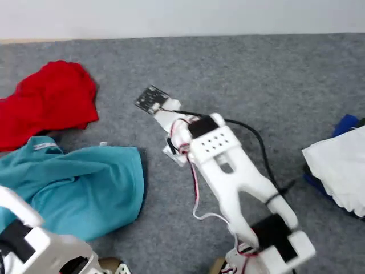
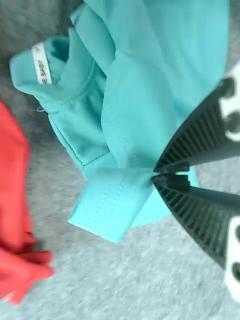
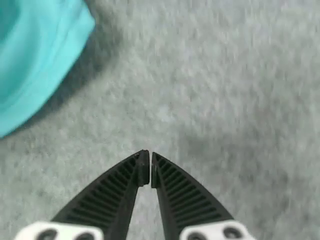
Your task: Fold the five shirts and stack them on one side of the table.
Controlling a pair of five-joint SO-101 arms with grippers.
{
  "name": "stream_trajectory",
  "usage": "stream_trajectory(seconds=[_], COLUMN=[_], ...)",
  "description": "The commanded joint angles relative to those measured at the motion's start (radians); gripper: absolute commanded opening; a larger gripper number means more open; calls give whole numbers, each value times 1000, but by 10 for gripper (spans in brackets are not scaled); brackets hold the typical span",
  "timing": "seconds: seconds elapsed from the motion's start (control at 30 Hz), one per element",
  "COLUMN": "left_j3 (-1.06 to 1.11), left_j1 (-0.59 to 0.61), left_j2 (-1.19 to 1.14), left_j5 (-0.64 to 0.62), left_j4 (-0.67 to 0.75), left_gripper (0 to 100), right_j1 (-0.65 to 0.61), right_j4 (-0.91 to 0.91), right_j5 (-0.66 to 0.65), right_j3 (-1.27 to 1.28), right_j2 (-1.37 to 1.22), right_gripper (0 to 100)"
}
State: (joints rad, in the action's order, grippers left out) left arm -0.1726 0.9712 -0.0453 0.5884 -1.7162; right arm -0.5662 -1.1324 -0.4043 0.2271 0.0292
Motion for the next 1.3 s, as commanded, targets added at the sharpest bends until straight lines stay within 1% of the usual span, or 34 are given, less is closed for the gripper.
stream_trajectory(seconds=[0.0,0.07,0.13,0.23,0.3,0.5,0.73,0.8,0.87,0.9,0.93,1.13,1.27], left_j3=[47,67,81,84,84,85,90,110,145,159,171,174,168], left_j1=[17,8,3,3,3,5,8,6,6,6,8,2,-29], left_j2=[55,55,55,54,51,49,49,52,57,57,57,63,129], left_j5=[14,12,11,9,9,9,9,9,9,9,9,8,8], left_j4=[23,31,46,57,68,72,77,91,114,121,127,126,126], left_gripper=[4,4,4,4,4,4,4,4,4,4,4,4,4], right_j1=[-44,-70,-99,-147,-176,-257,-302,-302,-298,-295,-291,-234,-177], right_j4=[8,8,7,7,7,10,4,-36,-107,-143,-186,-395,-538], right_j5=[9,9,15,109,153,170,164,163,161,157,144,66,31], right_j3=[-204,-293,-376,-477,-532,-684,-818,-870,-936,-967,-996,-1208,-1402], right_j2=[-119,-202,-283,-392,-455,-601,-817,-857,-869,-872,-872,-872,-872], right_gripper=[16,23,65,143,169,174,165,113,27,2,17,10,10])
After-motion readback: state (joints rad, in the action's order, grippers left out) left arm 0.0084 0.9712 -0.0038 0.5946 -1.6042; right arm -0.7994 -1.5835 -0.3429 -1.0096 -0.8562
